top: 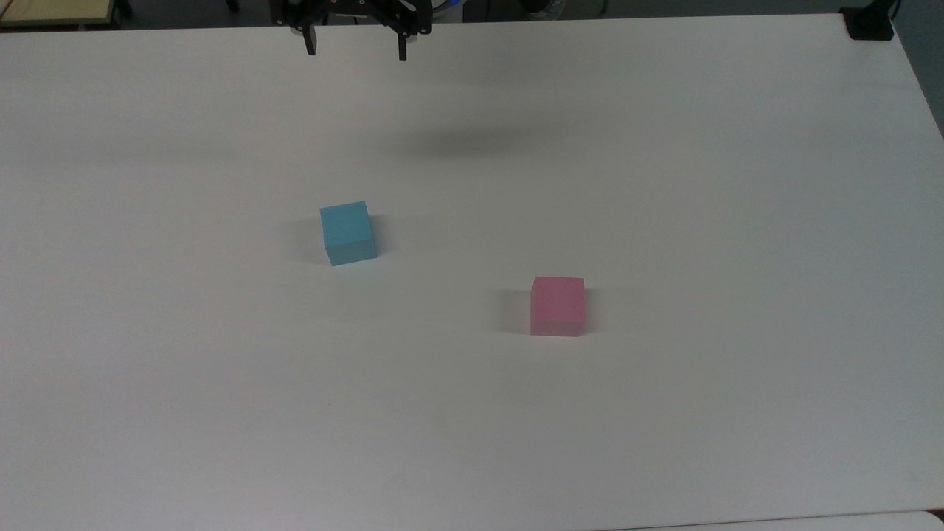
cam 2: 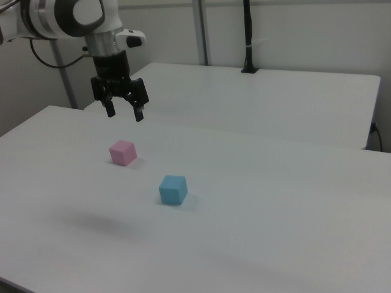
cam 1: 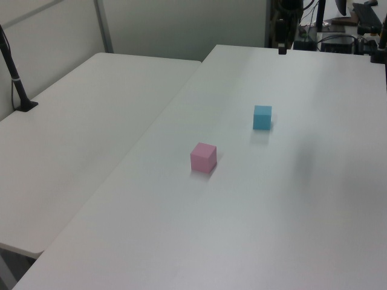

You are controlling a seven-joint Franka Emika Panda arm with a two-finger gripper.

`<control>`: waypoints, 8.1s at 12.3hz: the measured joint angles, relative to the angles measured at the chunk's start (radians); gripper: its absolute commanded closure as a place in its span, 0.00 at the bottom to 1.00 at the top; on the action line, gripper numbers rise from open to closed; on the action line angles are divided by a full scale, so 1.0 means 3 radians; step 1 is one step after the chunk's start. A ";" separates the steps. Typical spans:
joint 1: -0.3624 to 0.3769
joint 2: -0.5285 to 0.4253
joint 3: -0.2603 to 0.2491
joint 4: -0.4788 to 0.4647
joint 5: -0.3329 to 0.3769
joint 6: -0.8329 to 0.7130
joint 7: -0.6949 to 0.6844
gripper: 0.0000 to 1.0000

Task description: Put blue cube on pink cube

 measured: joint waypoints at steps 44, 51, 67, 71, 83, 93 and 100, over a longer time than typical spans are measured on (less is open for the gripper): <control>0.0063 0.1057 -0.0319 -0.0507 -0.0021 0.1408 -0.0996 0.00; 0.0122 0.1266 -0.0322 -0.0565 -0.0022 0.1616 -0.0999 0.70; 0.0462 0.0587 -0.0513 -0.0081 0.0132 0.0792 -0.0303 0.73; 0.1089 0.0891 -0.0507 0.0211 0.0132 0.0809 0.0590 0.72; 0.1280 0.1632 -0.0501 0.0840 0.0174 0.1222 0.1309 0.72; 0.1283 0.1884 -0.0401 0.0862 0.0301 0.1479 0.1379 0.49; 0.1269 0.1906 -0.0388 0.0874 0.0426 0.1481 0.1394 0.00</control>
